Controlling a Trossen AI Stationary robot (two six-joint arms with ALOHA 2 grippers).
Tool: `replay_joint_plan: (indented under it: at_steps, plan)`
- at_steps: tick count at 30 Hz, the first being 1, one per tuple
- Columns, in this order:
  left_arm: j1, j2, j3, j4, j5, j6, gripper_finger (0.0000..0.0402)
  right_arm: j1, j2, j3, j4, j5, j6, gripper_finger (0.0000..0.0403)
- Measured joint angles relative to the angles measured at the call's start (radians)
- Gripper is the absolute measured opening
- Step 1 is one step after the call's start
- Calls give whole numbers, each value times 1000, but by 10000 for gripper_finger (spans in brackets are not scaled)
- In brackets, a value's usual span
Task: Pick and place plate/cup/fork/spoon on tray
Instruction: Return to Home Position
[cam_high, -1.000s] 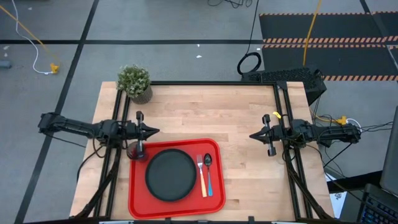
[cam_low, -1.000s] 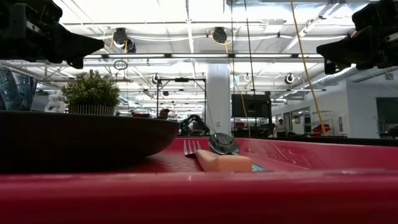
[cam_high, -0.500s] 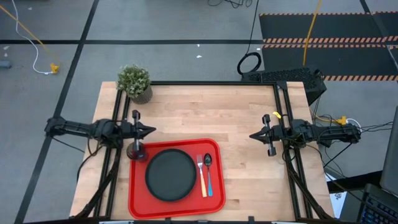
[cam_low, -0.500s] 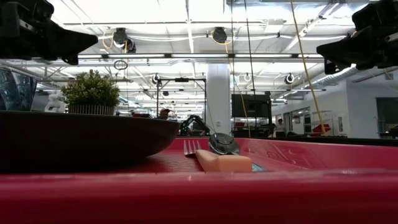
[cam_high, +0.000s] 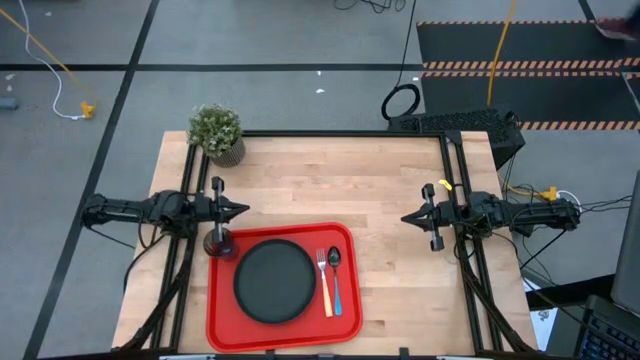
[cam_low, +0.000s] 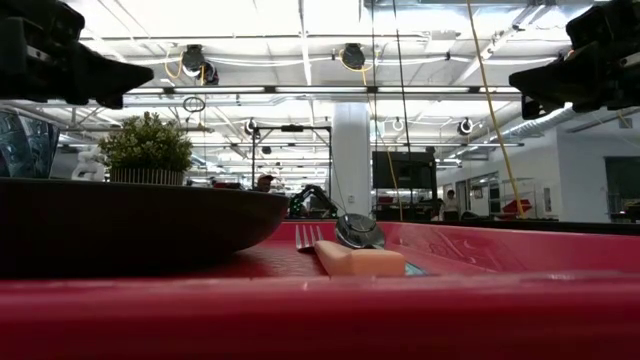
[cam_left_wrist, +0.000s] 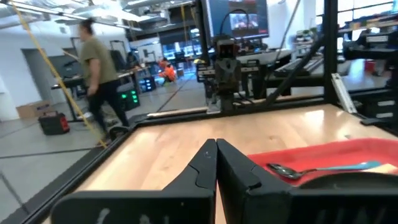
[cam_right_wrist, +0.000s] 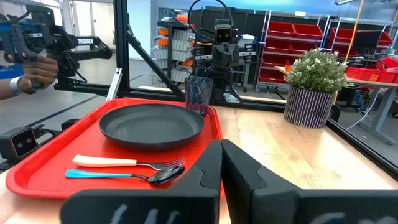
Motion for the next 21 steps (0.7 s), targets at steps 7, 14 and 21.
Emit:
replay_joint_plan:
  at_steps: [7,14,21]
  plan:
    - [73,0,2,-54,96,-8,14,0,0,0,0,0,0,0]
    - [126,0,2,-60,118,-15,6,0,0,0,0,0,0,0]
    - [132,0,2,-63,119,-27,24,0,0,0,0,0,0,0]
